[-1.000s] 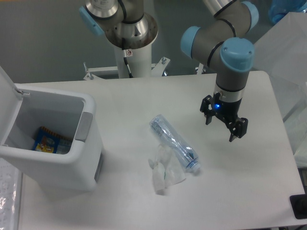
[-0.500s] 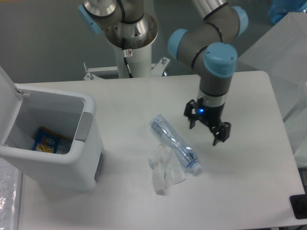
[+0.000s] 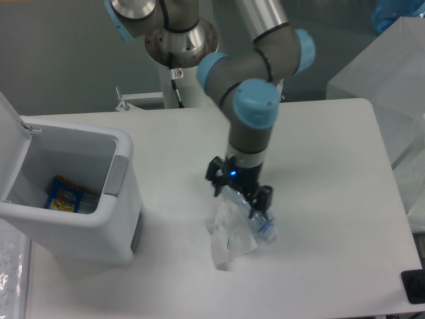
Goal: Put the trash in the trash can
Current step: 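Lower the gripper onto the white tissue and close on it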
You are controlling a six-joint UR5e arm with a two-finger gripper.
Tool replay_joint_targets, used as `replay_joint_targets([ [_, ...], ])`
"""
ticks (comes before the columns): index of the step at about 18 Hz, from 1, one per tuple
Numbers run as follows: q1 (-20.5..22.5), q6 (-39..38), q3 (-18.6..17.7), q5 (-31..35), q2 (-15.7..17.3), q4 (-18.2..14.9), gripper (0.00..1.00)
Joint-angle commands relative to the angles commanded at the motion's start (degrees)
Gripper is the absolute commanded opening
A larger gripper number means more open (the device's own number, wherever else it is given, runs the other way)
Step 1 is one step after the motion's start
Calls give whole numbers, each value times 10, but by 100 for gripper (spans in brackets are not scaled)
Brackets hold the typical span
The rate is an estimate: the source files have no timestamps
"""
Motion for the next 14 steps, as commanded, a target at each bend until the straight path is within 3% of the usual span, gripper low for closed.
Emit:
replay_joint_targets([
  [6,-54,-12,-3,158,-54,47,100],
  [10,-58,-19,2,170,-63,49,100],
  [11,-58,-21,3,169,-65,49,82],
  [13,-58,-34,3,167,-66,49,37],
  [14,-58,-40,4,167,-67,49,9],
])
